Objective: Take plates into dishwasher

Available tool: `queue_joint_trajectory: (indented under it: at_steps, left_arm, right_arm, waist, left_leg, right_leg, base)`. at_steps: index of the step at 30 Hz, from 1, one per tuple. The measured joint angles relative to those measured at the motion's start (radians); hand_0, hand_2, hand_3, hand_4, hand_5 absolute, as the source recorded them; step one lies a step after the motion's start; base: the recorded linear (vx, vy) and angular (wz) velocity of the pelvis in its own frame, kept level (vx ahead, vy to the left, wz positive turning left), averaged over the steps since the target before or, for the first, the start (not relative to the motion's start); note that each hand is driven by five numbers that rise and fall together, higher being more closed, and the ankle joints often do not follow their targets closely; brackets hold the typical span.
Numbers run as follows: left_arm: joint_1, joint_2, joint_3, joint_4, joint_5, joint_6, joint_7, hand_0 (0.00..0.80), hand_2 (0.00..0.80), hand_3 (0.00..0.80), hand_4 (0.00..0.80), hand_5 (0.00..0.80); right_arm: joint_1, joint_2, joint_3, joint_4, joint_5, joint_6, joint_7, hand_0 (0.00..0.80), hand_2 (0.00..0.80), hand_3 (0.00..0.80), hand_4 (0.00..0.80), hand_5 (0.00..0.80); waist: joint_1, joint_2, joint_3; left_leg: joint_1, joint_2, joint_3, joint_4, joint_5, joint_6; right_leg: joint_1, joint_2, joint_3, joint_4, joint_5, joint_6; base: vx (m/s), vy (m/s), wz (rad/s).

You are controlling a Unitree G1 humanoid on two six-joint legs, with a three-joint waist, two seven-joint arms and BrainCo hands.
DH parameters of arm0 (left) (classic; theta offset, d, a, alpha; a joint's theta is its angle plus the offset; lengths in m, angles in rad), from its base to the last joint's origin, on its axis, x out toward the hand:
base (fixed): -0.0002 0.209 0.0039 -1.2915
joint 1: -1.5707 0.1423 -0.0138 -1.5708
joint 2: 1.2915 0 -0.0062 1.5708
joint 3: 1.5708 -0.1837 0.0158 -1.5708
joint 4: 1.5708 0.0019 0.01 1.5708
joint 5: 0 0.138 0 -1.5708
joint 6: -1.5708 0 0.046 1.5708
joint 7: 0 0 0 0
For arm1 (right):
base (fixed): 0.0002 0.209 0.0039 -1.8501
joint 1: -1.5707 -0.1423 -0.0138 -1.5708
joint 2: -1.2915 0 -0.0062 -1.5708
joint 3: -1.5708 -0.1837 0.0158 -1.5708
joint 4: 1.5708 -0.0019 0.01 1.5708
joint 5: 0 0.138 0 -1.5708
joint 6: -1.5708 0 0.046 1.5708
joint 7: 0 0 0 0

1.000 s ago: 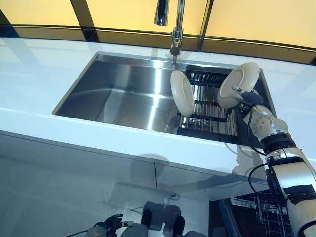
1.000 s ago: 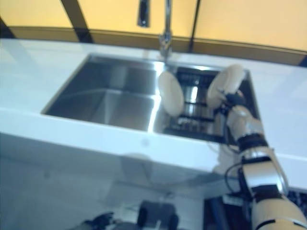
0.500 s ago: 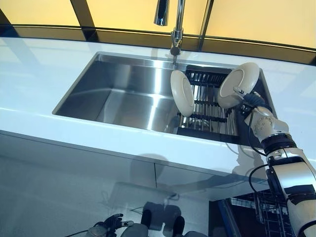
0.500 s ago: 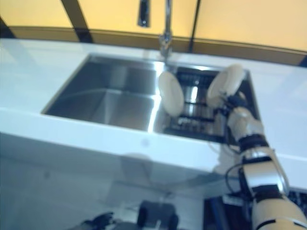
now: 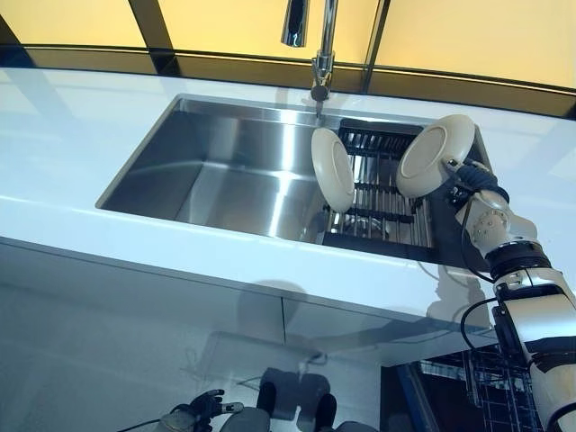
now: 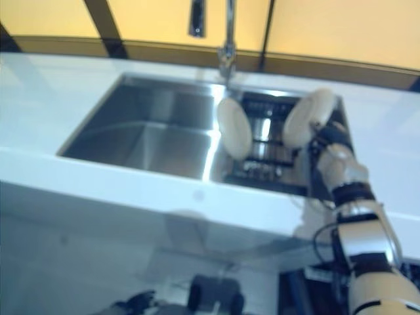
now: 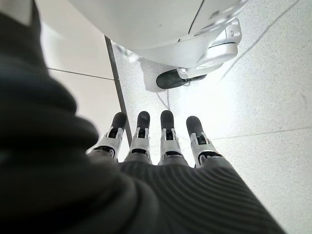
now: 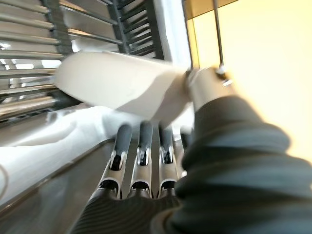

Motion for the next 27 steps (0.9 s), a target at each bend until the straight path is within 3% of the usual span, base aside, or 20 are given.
queue_joint_trajectory:
  at_steps: [5,9,12,15,27]
  left_arm:
    - [-0.002,0.0,0.0,0.0,-0.001,0.0,0.0,0.0,0.0,0.0,0.0,0.0]
    - [-0.005,0.002,0.0,0.0,-0.001,0.001,0.0,0.0,0.0,0.0,0.0,0.0]
    - [-0.007,0.002,-0.001,0.0,-0.002,0.002,0.0,0.0,0.0,0.0,0.0,0.0]
    - [-0.007,0.002,-0.002,0.0,-0.002,0.004,0.0,0.0,0.0,0.0,0.0,0.0]
    - [-0.01,0.008,-0.001,-0.001,-0.002,0.004,0.001,0.0,0.0,0.0,0.0,0.0]
  right_arm:
    - [-0.003,0.001,-0.009,0.0,0.006,0.0,0.001,0.624,0.624,0.624,0.624,0.624]
    - [-0.003,0.0,-0.013,0.001,0.006,-0.007,0.0,0.737,0.737,0.737,0.737,0.737]
    - [-0.003,-0.001,-0.013,0.001,0.006,-0.014,0.0,0.725,0.725,0.725,0.725,0.725]
    - [-0.003,-0.002,-0.013,0.001,0.006,-0.017,0.0,0.8,0.8,0.8,0.8,0.8]
    - [-0.011,-0.003,-0.013,0.001,0.005,-0.024,0.004,0.8,0.8,0.8,0.8,0.8]
  waist:
    - [0.003,-0.003,0.002]
    - [0.004,-0.004,0.004]
    - [0.005,-0.004,0.004]
    - [0.005,-0.004,0.004]
    - [0.005,-0.015,0.012]
  left_leg:
    - [-0.001,0.0,-0.001,0.0,0.0,0.0]
    - [-0.002,0.0,-0.001,-0.001,0.0,0.0]
    - [-0.002,0.0,-0.001,-0.001,0.0,0.0]
    - [-0.002,0.0,-0.001,0.0,0.0,0.0]
    - [-0.002,0.0,-0.001,-0.001,0.0,0.0]
  right_leg:
    - [0.0,0.0,-0.001,0.0,0.0,0.0]
    - [-0.001,0.0,-0.001,0.0,0.0,0.0]
    - [-0.001,0.0,-0.001,0.0,0.0,0.0]
    - [-0.002,0.0,-0.001,0.0,0.0,0.0]
    - [-0.002,-0.001,-0.001,0.0,0.0,0.0]
  base:
    - [0.0,0.0,0.0]
    - [0.0,0.0,0.0]
    - [0.0,0.0,0.0]
    - [0.0,0.0,0.0]
    - [0.0,0.0,0.0]
